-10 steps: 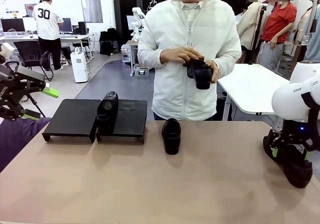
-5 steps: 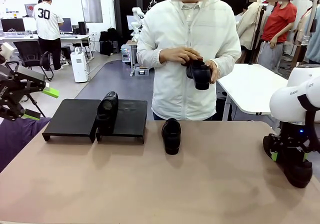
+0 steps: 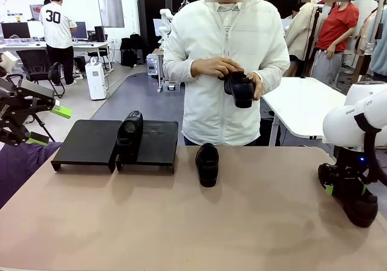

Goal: Organize the shoes by placing them on the stand.
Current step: Pick up one Shoe and place it in the middle of the table.

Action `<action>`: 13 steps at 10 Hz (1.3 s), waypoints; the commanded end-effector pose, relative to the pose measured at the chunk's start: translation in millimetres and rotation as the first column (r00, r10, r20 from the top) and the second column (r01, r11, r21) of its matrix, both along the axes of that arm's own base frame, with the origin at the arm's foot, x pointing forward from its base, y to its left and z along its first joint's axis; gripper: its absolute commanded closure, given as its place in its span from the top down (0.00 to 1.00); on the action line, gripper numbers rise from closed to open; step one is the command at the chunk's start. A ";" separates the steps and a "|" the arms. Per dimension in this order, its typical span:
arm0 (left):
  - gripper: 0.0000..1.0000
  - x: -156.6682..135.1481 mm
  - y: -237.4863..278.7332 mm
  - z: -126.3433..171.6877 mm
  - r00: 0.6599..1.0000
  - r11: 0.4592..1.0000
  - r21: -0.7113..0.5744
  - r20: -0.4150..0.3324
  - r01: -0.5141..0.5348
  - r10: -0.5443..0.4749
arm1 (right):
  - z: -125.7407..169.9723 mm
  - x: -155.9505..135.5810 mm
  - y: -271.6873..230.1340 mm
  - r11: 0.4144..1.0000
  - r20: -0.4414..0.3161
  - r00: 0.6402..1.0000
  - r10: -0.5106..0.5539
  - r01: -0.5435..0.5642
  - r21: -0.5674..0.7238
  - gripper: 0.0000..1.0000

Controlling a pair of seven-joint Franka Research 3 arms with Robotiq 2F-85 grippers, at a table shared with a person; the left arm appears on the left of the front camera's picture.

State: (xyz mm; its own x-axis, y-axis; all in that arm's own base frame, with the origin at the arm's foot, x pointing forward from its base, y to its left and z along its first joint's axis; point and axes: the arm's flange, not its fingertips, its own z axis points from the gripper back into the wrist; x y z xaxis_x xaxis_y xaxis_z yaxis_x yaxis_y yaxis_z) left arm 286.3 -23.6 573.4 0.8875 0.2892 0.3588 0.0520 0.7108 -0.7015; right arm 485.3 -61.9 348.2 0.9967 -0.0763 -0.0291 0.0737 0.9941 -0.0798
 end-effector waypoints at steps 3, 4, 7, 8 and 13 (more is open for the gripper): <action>1.00 0.1 0.8 1.3 1.000 1.000 -0.017 0.005 0.012 -0.012 | 0.7 4.7 -4.9 0.996 0.008 0.998 0.070 -0.070 0.047 0.00; 1.00 0.1 0.8 1.3 1.000 1.000 -0.017 0.005 0.012 -0.012 | 0.3 5.1 -4.3 0.995 0.018 0.997 0.080 -0.081 0.052 0.00; 1.00 0.1 0.8 1.3 1.000 1.000 -0.017 0.005 0.012 -0.012 | -0.9 6.2 -5.3 0.994 0.016 0.995 0.094 -0.095 0.060 0.00; 1.00 0.1 0.8 1.3 1.000 1.000 -0.017 0.005 0.012 -0.012 | -1.1 5.6 -5.4 0.994 0.014 0.995 0.098 -0.098 0.055 0.00; 1.00 0.1 0.8 1.3 1.000 1.000 -0.017 0.005 0.012 -0.012 | 17.2 -4.0 -9.2 0.997 0.040 0.997 0.067 -0.069 0.041 0.00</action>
State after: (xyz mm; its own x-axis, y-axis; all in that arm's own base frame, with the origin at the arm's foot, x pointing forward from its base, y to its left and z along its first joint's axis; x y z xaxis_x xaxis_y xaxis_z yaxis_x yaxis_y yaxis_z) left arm 286.3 -23.7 573.4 0.8876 0.2890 0.3585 0.0520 0.7106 -0.7016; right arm 484.9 -69.5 352.3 0.9997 -0.0095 -0.0220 0.0084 0.9988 -0.0487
